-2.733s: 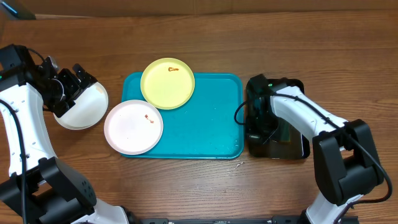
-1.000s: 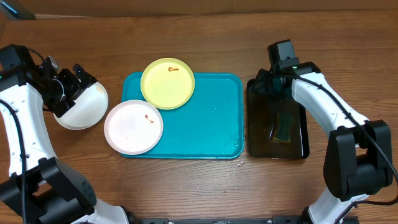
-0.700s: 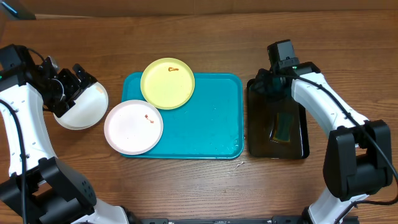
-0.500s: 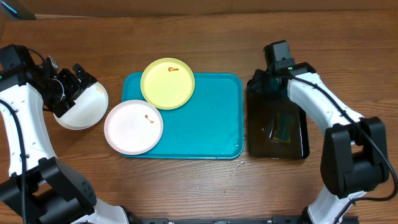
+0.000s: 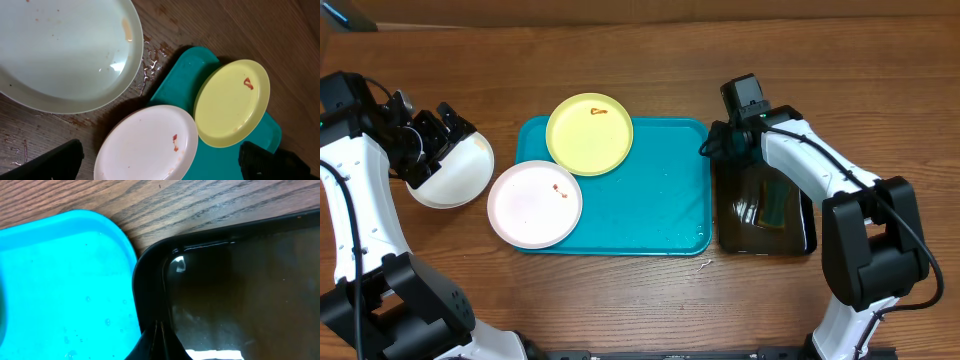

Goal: Clean dirty plates on tray and stack at the side

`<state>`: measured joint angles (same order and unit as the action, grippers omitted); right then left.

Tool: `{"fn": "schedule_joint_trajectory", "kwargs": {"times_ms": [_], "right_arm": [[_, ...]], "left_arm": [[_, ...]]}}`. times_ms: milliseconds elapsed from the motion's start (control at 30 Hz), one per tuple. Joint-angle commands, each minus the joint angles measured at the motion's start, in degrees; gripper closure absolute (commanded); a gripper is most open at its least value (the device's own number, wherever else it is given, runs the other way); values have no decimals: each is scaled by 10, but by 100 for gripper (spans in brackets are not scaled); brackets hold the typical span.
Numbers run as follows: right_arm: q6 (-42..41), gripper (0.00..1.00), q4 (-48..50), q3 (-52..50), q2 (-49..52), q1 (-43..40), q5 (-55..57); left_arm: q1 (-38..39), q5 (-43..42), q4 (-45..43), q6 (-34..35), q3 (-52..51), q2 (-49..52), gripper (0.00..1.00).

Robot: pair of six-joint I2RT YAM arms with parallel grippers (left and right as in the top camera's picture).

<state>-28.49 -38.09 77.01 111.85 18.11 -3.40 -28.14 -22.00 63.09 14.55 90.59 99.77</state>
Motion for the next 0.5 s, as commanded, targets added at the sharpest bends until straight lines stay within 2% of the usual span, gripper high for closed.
{"fn": "schedule_joint_trajectory", "kwargs": {"times_ms": [0,233,367,467], "right_arm": [[-3,96,6,0,-2,6,2],[0,95,-2,8,-3,-1,20],[35,87,-42,48,-23,-17,23],[45,85,-93,96,-41,-24,23]], "left_arm": [[0,2,1,-13,10,-8,0],[0,1,1,-13,10,-8,0],[0,2,1,-13,10,-8,0],[0,1,1,-13,10,-8,0]]}}
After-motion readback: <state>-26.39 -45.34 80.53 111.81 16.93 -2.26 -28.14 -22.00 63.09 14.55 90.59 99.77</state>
